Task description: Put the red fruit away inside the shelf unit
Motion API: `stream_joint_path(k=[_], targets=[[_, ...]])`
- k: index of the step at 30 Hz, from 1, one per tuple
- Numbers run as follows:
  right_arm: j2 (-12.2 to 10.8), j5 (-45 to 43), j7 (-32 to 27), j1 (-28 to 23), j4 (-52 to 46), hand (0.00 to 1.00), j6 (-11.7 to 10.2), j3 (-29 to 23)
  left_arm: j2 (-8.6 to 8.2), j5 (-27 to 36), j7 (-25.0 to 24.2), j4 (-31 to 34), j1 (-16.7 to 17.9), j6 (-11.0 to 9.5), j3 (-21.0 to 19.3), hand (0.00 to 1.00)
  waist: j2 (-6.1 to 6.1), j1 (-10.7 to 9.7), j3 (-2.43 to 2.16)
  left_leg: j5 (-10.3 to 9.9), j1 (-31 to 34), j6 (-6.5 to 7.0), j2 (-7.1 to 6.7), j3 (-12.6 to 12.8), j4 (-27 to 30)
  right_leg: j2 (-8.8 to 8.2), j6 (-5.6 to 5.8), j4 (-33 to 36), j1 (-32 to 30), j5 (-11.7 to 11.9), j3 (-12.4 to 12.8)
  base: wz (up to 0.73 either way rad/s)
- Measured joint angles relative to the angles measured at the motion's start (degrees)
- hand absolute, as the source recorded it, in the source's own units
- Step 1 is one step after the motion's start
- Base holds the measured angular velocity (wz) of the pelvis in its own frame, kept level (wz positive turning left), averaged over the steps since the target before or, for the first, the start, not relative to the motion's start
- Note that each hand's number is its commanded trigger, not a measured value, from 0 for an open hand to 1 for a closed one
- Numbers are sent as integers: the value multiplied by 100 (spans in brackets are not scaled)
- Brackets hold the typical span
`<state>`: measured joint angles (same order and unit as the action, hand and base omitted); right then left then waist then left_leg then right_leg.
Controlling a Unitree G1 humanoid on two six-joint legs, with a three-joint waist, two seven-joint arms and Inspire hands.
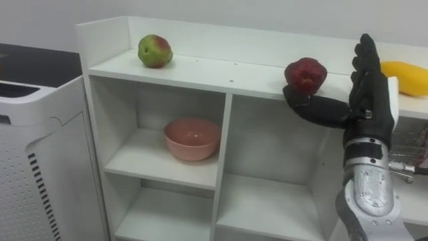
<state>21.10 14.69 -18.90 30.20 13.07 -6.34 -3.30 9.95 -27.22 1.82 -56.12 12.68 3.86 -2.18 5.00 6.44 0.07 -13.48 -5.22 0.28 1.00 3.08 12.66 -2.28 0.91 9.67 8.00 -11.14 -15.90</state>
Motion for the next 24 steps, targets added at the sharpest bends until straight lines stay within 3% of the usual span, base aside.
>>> stream_joint_path(k=[9,10,12,14,21,24], targets=[[148,3,264,1,5,0,76,21,3,14,2,-6,10,10,0,0,44,17,26,0,-13,0,1,2,1,3,-1,2,7,1,3,0],[175,12,323,1,26,4,80,26,3,15,4,-9,6,28,-1,0,54,18,31,0,-19,0,2,2,1,3,-1,2,11,1,3,0],[247,12,394,1,91,66,80,57,4,14,4,-13,-4,75,0,0,76,16,27,0,-26,0,1,2,1,2,-1,3,17,1,7,0],[335,1,481,2,173,100,80,106,9,15,4,-32,-24,103,0,0,100,21,17,0,-31,0,2,2,2,2,-2,5,21,1,11,0],[394,4,616,2,248,100,108,152,34,15,-1,-126,-45,129,-1,0,184,22,29,0,-28,0,6,-1,7,4,-4,13,23,2,3,0],[434,13,756,27,368,100,92,151,51,29,-1,-125,-47,164,-1,0,209,18,14,0,-28,0,6,-2,4,4,-4,12,23,2,6,0]])
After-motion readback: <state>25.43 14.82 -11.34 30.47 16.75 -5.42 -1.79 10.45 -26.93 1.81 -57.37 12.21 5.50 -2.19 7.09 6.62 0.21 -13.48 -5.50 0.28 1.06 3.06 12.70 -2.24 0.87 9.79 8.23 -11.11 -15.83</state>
